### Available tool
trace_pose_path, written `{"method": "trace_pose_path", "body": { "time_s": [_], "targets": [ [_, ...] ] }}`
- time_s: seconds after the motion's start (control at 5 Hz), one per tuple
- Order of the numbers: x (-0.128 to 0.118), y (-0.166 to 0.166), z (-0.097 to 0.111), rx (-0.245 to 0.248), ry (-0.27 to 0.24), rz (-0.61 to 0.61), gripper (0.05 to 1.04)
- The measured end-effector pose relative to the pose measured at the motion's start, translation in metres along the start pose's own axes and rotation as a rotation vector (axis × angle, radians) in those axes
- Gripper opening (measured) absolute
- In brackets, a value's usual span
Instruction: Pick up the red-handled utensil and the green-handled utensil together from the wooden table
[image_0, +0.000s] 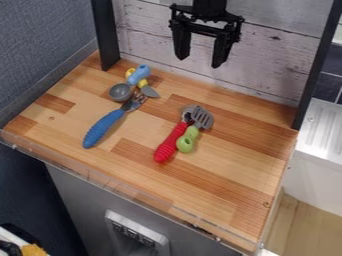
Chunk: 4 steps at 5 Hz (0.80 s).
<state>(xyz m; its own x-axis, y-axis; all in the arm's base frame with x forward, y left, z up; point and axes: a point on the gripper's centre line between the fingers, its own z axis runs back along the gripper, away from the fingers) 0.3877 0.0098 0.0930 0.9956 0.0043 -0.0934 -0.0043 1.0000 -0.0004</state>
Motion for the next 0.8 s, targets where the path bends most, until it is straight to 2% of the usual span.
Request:
{"method": "trace_pose_path", "body": {
  "time_s": [0.2,0.4,0.8],
  "targets": [
    [-0.015,-0.003,-0.023,-0.004,0.043,0.116,0.996],
    [-0.028,-0.011,-0.017,-0.002,-0.02,0.298,0.999],
    [-0.058,-0.02,-0.017,-0.011,-0.116,0.748,0.998]
  ]
}}
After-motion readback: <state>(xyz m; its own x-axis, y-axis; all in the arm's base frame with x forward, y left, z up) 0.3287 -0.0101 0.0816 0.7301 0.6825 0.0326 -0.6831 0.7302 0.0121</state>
